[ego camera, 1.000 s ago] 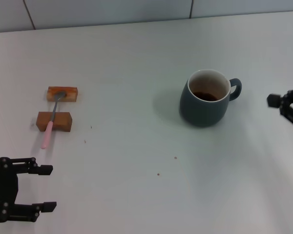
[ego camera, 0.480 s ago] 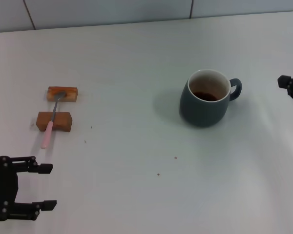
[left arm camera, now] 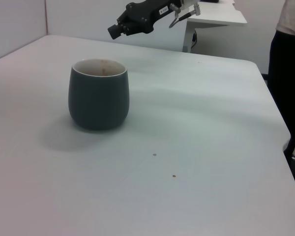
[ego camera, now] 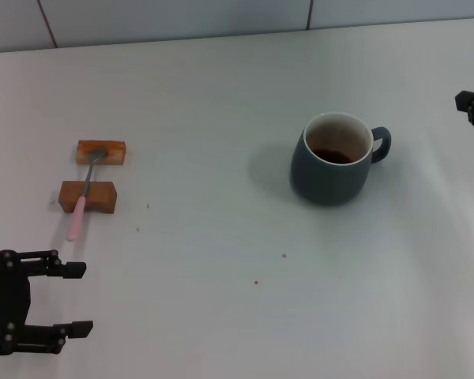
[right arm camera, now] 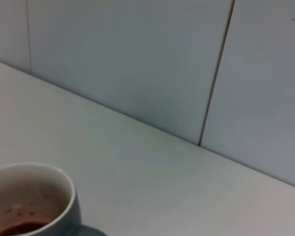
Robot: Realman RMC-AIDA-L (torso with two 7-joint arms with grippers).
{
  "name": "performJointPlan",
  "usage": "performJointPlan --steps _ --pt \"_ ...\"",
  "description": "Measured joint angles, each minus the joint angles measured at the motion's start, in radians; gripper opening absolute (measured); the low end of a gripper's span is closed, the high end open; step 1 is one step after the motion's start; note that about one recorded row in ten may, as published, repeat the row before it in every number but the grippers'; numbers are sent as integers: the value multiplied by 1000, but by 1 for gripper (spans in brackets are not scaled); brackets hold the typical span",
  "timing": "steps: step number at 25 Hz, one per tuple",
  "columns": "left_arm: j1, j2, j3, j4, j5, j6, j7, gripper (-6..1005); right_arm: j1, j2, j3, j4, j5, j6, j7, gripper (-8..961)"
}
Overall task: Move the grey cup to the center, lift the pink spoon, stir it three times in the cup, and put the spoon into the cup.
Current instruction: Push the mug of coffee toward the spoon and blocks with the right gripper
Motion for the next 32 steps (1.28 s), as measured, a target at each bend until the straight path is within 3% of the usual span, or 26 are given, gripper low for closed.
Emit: performJointPlan --steps 18,32 --pt "0 -3 -11 0 -1 -2 0 769 149 -8 -11 160 -65 49 -24 -3" --pt "2 -6 -10 0 -2 -2 0 768 185 -6 -31 190 -118 43 -25 -3"
